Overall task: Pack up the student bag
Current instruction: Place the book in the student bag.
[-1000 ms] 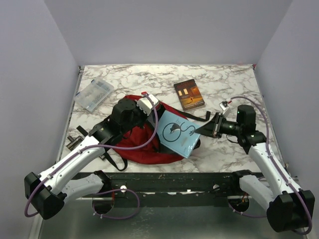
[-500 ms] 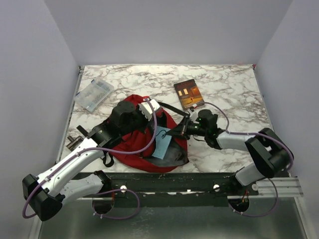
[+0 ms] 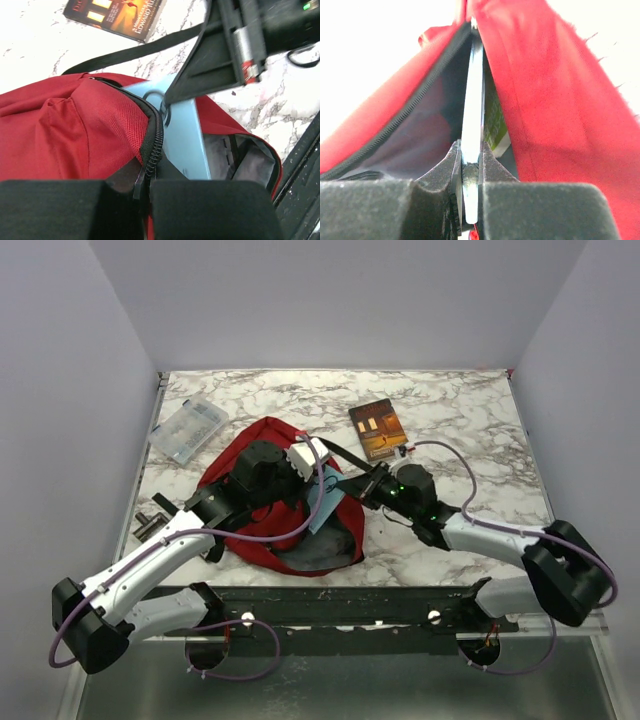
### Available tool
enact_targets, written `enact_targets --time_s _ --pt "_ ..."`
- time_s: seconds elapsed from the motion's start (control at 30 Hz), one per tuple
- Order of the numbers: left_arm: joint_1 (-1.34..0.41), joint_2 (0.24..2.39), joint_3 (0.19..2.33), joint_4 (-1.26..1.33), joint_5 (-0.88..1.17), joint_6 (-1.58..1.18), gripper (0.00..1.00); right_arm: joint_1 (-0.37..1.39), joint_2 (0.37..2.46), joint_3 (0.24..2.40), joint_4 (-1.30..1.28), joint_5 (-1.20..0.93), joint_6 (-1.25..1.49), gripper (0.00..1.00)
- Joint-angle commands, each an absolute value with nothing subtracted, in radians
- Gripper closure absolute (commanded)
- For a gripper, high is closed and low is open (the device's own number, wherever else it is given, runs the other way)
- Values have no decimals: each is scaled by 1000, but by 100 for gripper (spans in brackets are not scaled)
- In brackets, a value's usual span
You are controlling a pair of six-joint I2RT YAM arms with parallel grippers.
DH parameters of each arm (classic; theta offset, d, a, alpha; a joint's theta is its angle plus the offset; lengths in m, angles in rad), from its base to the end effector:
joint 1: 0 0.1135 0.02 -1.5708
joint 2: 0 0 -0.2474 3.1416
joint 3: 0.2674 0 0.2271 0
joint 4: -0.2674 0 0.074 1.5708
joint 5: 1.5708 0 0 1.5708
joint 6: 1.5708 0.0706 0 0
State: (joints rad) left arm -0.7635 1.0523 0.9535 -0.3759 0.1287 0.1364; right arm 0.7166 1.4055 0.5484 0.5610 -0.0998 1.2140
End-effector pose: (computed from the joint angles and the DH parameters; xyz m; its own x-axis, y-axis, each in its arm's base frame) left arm 0.1739 -0.1790 0.3007 -0.2227 0.3998 -0.8891 0.8060 0.5886 0.0628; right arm 0.2261 0.2063 0.1891 -0.7566 0.5775 -0.3068 -0.0472 0.4198 0.9064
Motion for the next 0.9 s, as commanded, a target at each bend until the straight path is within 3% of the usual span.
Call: enact_targets --time_s 0.0,0.27,0.53,0.7,0.73,0.8,0.87 --pt "-769 994 1002 -305 84 106 100 676 1261 520 453 31 1154 100" --pt "-769 1024 1136 -361 254 35 100 779 1394 561 720 -37 1235 100" --pt "-839 1105 1270 -425 272 17 100 869 1585 546 1006 107 1356 100" --pt "-848 1117 1237 -431 227 52 100 871 1639 515 961 159 1313 99" --pt "-848 1116 1223 -431 204 63 100 870 1627 512 917 155 1296 93" --pt "-847 1110 1198 -431 164 87 100 870 1585 525 801 129 1250 70" --pt "-847 1108 1178 -431 119 105 100 870 1539 557 644 82 1174 59"
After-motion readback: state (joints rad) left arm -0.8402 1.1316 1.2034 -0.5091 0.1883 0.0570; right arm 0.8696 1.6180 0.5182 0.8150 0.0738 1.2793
